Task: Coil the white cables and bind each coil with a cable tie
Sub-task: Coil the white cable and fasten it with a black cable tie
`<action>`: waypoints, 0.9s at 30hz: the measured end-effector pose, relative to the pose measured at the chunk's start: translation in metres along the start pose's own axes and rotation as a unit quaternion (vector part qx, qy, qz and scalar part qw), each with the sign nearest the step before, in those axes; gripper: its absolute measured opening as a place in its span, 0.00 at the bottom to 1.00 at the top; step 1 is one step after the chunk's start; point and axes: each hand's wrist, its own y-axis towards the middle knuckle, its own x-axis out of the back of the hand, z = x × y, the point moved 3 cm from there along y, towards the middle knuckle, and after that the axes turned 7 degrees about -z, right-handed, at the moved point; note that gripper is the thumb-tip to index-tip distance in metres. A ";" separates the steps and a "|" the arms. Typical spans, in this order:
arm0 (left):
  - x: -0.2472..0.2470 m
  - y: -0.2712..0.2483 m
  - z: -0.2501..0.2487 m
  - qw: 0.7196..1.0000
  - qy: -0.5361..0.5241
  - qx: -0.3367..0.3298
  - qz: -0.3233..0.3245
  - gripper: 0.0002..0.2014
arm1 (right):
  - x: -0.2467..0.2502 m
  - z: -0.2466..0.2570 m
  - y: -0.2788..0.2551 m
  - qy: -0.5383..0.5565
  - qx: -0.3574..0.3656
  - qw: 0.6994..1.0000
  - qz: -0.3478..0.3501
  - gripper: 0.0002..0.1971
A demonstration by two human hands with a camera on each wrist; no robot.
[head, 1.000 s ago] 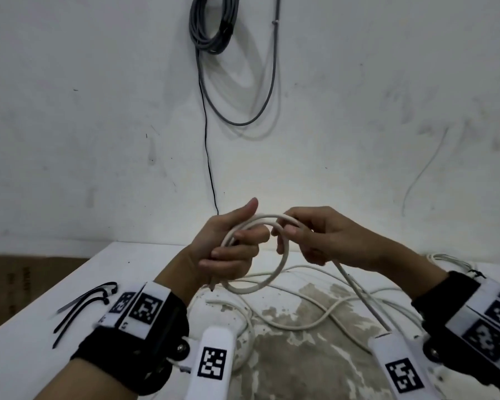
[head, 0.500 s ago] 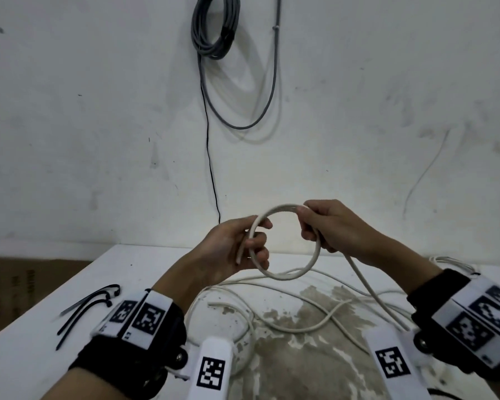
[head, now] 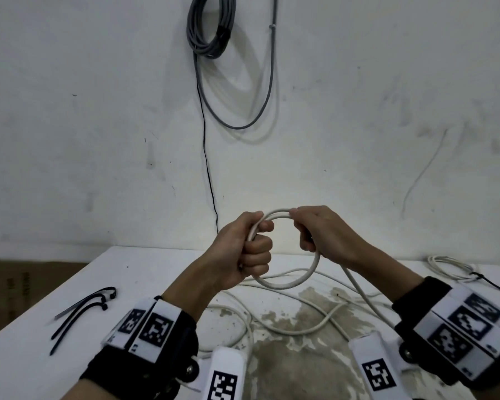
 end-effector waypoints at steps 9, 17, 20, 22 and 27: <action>0.016 0.001 -0.007 0.993 -0.074 -0.091 -0.034 0.16 | 0.007 -0.010 0.000 0.050 0.016 0.998 0.029 0.09; 0.047 0.000 -0.033 0.962 -0.178 -0.188 -0.082 0.18 | 0.006 -0.057 -0.010 -0.104 0.094 0.990 -0.022 0.07; 0.043 0.003 -0.031 0.955 -0.188 -0.205 -0.097 0.19 | -0.008 -0.056 -0.014 -0.223 0.150 0.963 0.023 0.18; 0.036 0.005 -0.028 0.952 -0.196 -0.214 -0.098 0.21 | -0.023 -0.055 -0.019 -0.311 0.182 0.930 0.077 0.22; 0.011 0.008 -0.020 0.954 -0.078 -0.263 -0.122 0.16 | -0.055 -0.033 -0.033 -0.398 0.306 0.854 0.135 0.20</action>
